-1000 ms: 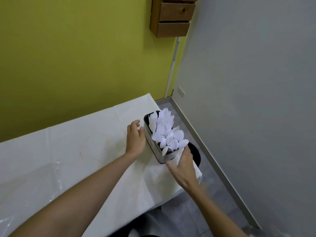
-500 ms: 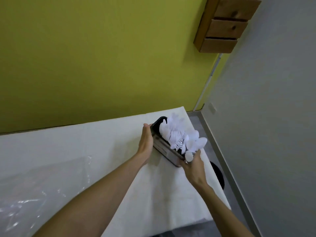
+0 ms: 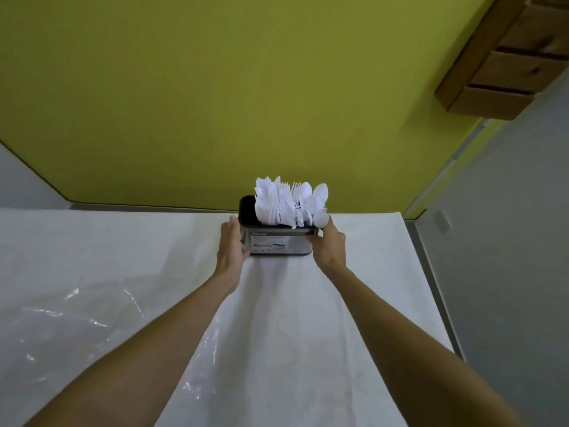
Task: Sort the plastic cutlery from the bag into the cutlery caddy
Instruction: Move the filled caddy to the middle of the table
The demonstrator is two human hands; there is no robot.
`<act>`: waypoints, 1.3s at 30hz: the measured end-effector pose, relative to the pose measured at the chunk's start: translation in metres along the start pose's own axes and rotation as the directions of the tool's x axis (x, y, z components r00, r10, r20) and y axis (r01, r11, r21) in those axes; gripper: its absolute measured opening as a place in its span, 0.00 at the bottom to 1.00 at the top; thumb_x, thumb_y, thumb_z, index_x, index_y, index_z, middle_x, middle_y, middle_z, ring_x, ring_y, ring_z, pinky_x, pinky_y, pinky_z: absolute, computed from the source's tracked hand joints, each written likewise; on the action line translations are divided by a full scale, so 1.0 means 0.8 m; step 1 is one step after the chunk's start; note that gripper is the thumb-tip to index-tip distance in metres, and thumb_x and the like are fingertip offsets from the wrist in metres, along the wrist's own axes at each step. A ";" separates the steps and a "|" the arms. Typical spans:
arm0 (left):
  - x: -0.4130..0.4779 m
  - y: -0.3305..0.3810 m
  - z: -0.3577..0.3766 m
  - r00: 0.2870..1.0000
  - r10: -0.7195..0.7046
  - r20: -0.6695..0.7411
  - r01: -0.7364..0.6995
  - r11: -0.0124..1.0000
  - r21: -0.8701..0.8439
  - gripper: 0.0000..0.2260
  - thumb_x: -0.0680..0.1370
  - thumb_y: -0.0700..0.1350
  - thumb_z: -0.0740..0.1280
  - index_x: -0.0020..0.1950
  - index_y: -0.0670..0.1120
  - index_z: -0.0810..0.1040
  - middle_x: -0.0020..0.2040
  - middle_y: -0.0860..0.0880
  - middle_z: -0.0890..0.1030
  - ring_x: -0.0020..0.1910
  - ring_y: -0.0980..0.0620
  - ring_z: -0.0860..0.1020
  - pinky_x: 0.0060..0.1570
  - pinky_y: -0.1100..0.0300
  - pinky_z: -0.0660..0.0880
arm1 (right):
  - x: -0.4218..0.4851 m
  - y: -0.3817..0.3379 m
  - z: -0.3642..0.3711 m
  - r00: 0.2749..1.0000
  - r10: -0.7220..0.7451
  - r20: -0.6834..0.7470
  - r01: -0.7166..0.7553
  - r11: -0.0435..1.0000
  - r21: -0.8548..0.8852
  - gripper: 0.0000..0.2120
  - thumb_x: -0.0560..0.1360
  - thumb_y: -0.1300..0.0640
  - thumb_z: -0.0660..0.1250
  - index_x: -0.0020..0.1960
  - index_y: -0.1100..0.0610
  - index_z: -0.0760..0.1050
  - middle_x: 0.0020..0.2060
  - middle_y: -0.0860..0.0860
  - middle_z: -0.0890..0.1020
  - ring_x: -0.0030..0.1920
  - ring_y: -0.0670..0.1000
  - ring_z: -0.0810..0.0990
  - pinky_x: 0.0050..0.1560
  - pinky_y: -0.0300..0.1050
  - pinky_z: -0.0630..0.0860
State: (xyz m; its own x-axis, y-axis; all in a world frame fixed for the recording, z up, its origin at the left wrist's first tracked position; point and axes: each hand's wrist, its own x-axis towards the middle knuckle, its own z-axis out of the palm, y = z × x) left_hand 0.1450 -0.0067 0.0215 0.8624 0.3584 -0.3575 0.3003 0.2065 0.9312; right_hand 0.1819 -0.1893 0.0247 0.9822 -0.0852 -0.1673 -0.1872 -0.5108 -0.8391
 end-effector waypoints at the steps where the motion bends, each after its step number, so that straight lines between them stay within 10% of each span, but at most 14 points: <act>1: 0.004 0.001 -0.001 1.000 0.001 0.011 -0.001 1.000 0.009 0.13 0.81 0.59 0.52 0.54 0.52 0.70 0.58 0.55 0.74 0.63 0.51 0.74 0.60 0.53 0.73 | 0.002 0.000 0.005 1.000 0.007 -0.007 -0.007 1.000 0.000 0.21 0.76 0.68 0.58 0.67 0.56 0.69 0.49 0.57 0.80 0.45 0.58 0.76 0.43 0.48 0.73; 9: -0.002 -0.011 -0.018 0.995 -0.030 0.094 0.011 0.979 0.203 0.19 0.80 0.64 0.47 0.64 0.57 0.66 0.64 0.56 0.71 0.68 0.52 0.69 0.64 0.53 0.65 | -0.013 0.008 0.017 0.996 0.068 0.054 -0.063 0.995 -0.083 0.30 0.76 0.68 0.54 0.76 0.54 0.54 0.55 0.58 0.77 0.51 0.60 0.76 0.46 0.48 0.72; 14: -0.047 -0.059 -0.054 0.944 0.124 -0.305 0.136 0.697 0.704 0.21 0.82 0.50 0.53 0.75 0.46 0.60 0.77 0.45 0.59 0.78 0.43 0.48 0.74 0.41 0.48 | -0.054 0.038 0.026 0.970 0.229 0.087 -0.229 0.973 -0.007 0.31 0.78 0.70 0.55 0.78 0.57 0.52 0.71 0.58 0.69 0.64 0.58 0.74 0.57 0.46 0.73; 17: -0.091 -0.100 -0.072 0.899 -0.109 -0.424 0.399 0.605 0.689 0.23 0.82 0.52 0.51 0.75 0.44 0.58 0.79 0.45 0.53 0.77 0.40 0.44 0.72 0.36 0.43 | -0.094 0.075 0.022 0.954 0.221 0.204 -0.225 0.974 -0.003 0.22 0.79 0.69 0.57 0.71 0.56 0.65 0.63 0.59 0.76 0.56 0.57 0.79 0.54 0.51 0.79; 22: -0.118 -0.120 -0.055 0.952 -0.234 -0.199 0.287 0.449 0.846 0.22 0.83 0.54 0.47 0.74 0.49 0.60 0.79 0.48 0.50 0.75 0.39 0.51 0.70 0.42 0.60 | -0.142 0.118 -0.002 0.927 0.314 0.203 -0.338 0.936 0.095 0.15 0.78 0.69 0.57 0.60 0.57 0.74 0.52 0.58 0.81 0.43 0.54 0.81 0.46 0.50 0.79; 27: -0.148 -0.113 0.032 0.928 -0.342 0.144 0.011 0.415 0.910 0.22 0.84 0.47 0.46 0.78 0.45 0.53 0.79 0.43 0.47 0.77 0.39 0.44 0.74 0.44 0.48 | -0.174 0.158 -0.048 0.919 0.389 0.065 -0.394 0.913 0.104 0.16 0.77 0.70 0.56 0.58 0.59 0.77 0.47 0.54 0.83 0.42 0.53 0.83 0.45 0.45 0.81; 31: -0.172 -0.105 0.092 0.831 -0.441 0.339 0.002 0.612 0.791 0.26 0.84 0.52 0.48 0.79 0.47 0.45 0.79 0.45 0.42 0.78 0.42 0.46 0.74 0.50 0.48 | -0.187 0.182 -0.076 0.911 0.397 -0.113 -0.399 0.917 0.005 0.09 0.82 0.57 0.58 0.56 0.57 0.76 0.47 0.55 0.84 0.43 0.50 0.82 0.48 0.43 0.80; 34: -0.167 -0.113 0.085 0.861 -0.243 0.447 -0.204 0.640 0.741 0.23 0.83 0.42 0.52 0.78 0.45 0.55 0.79 0.46 0.54 0.78 0.46 0.53 0.74 0.57 0.52 | -0.191 0.184 -0.075 0.890 0.432 -0.147 -0.451 0.881 -0.143 0.18 0.79 0.40 0.60 0.53 0.55 0.75 0.45 0.50 0.82 0.46 0.52 0.80 0.50 0.47 0.77; 37: -0.133 -0.118 0.032 0.811 0.198 0.550 -0.581 0.164 0.797 0.24 0.76 0.36 0.58 0.73 0.45 0.67 0.75 0.44 0.64 0.77 0.42 0.55 0.75 0.45 0.51 | -0.198 0.178 -0.062 0.884 0.467 -0.040 -0.459 0.847 -0.267 0.18 0.73 0.39 0.69 0.50 0.53 0.71 0.42 0.46 0.78 0.46 0.51 0.79 0.45 0.46 0.74; 39: -0.107 -0.121 -0.019 0.798 0.199 0.569 -0.551 -0.140 0.822 0.25 0.78 0.51 0.55 0.75 0.48 0.62 0.77 0.45 0.60 0.77 0.39 0.53 0.73 0.38 0.47 | -0.195 0.174 -0.057 0.874 0.485 -0.018 -0.469 0.834 -0.290 0.14 0.75 0.48 0.70 0.49 0.58 0.73 0.41 0.51 0.80 0.45 0.55 0.79 0.44 0.50 0.77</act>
State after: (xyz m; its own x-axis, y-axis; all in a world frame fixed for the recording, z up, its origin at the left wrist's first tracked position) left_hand 0.0361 -0.0432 -0.0394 0.9798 -0.1908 -0.0599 -0.1823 -0.9753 0.1247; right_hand 0.0034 -0.2861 -0.0422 0.7683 -0.3376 -0.5438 -0.6125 -0.6345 -0.4714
